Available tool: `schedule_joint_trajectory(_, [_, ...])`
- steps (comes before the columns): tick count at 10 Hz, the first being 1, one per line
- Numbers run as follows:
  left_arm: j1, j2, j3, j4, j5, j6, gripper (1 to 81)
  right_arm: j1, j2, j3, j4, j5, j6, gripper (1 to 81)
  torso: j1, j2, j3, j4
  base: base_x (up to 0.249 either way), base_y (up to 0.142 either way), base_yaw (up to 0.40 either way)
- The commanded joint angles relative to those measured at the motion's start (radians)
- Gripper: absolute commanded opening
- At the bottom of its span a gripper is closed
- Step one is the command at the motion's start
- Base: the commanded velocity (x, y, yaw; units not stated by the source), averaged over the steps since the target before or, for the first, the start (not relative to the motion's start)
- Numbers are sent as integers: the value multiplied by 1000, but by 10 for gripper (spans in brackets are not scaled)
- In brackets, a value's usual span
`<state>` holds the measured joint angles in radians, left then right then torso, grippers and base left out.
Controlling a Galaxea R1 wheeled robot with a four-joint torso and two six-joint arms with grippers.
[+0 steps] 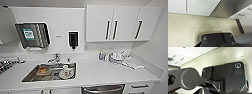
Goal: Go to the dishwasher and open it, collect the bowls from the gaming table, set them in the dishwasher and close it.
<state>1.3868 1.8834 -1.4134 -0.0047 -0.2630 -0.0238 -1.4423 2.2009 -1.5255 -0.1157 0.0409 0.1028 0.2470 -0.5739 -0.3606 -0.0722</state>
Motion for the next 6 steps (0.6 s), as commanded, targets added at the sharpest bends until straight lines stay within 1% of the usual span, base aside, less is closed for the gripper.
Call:
schedule_joint_trajectory(1, [-205,-187,182,9,50,-24,811,75,-63,33,15,-35,21,811,62,-97,0,0,0,0,0])
schedule_joint_trajectory(2, [-266,-193,217,5,126,-25,811,87,-82,45,15,-33,24,811,81,-127,-93,0,0,0,0])
schedule_joint_trajectory(3, [-324,-196,231,-1,163,-25,811,107,-94,59,15,-33,34,811,101,-158,-96,0,0,0,0])
schedule_joint_trajectory(4, [-381,-208,260,-6,246,-27,811,122,-126,97,13,-33,61,811,117,-184,-108,0,0,0,0])
schedule_joint_trajectory(6, [-485,-234,300,-6,335,-50,811,162,-159,154,14,-35,66,811,157,-247,-167,0,0,0,0])
